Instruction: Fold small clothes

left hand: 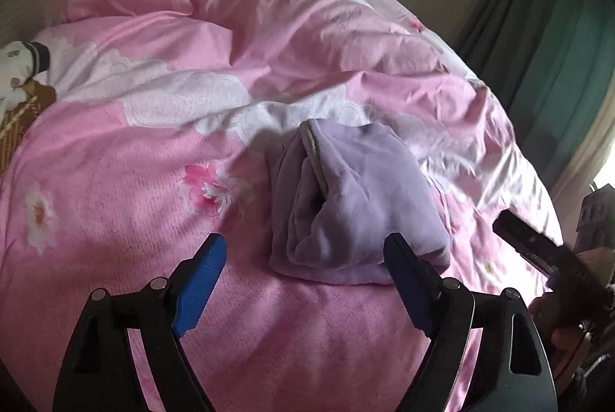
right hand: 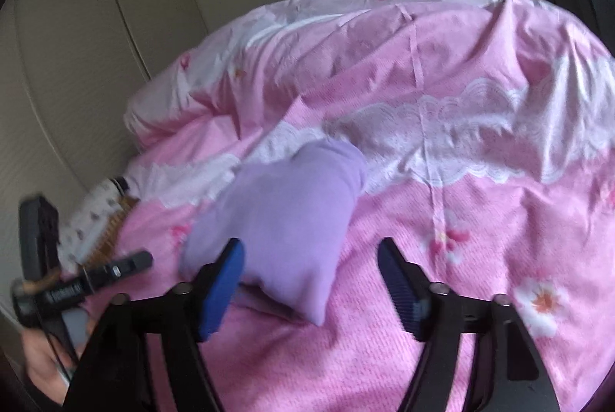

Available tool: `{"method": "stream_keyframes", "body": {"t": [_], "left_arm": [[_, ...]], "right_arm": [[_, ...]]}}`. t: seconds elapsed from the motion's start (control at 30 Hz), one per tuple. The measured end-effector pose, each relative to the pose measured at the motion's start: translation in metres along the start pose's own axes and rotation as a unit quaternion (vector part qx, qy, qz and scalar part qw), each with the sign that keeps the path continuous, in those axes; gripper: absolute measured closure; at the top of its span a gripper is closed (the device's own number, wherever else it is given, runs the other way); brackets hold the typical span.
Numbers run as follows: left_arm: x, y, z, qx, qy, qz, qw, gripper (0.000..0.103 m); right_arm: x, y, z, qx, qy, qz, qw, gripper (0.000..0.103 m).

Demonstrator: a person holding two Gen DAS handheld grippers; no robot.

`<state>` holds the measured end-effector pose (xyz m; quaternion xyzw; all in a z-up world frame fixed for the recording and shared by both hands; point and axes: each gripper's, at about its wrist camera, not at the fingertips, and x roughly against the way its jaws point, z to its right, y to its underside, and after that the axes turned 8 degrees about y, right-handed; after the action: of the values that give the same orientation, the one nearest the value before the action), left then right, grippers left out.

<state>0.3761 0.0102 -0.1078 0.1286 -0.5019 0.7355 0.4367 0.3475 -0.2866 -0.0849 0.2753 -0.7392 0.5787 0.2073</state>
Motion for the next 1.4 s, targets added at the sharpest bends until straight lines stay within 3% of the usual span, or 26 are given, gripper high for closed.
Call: {"method": "stream_keyframes", "body": {"t": [0.1, 0.27, 0.4, 0.6, 0.77, 1.07, 1.23, 1.4], "left_arm": [[-0.007, 0.005, 0.001, 0.043, 0.003, 0.009, 0.999, 0.014], [-0.021, 0.022, -0.001, 0.115, -0.008, 0.022, 0.9931, 0.014], [-0.037, 0.033, -0.007, 0.19, 0.017, 0.017, 0.9814, 0.014], [-0.055, 0.046, -0.018, 0.293, 0.081, 0.029, 0.9524, 0.013], [-0.062, 0.043, -0.022, 0.307, 0.081, 0.044, 0.9472, 0.01], [-0.081, 0.03, -0.03, 0.333, 0.075, 0.053, 0.9385, 0.005], [-0.086, 0.025, -0.029, 0.346, 0.058, 0.059, 0.9345, 0.005], [-0.092, 0.022, -0.02, 0.341, 0.021, 0.055, 0.9381, 0.007]], "right_arm": [[-0.005, -0.01, 0.01, -0.023, -0.036, -0.009, 0.999, 0.017], [-0.032, -0.024, 0.039, -0.084, -0.092, -0.058, 0.991, 0.016], [-0.063, -0.026, 0.055, -0.122, -0.117, -0.108, 0.98, 0.016], [-0.099, -0.029, 0.06, -0.145, -0.159, -0.153, 0.964, 0.016], [-0.13, -0.027, 0.067, -0.173, -0.176, -0.186, 0.951, 0.016], [-0.169, -0.026, 0.065, -0.184, -0.198, -0.21, 0.94, 0.015], [-0.189, -0.032, 0.056, -0.182, -0.213, -0.22, 0.934, 0.015], [-0.213, -0.037, 0.042, -0.174, -0.225, -0.244, 0.927, 0.013]]}}
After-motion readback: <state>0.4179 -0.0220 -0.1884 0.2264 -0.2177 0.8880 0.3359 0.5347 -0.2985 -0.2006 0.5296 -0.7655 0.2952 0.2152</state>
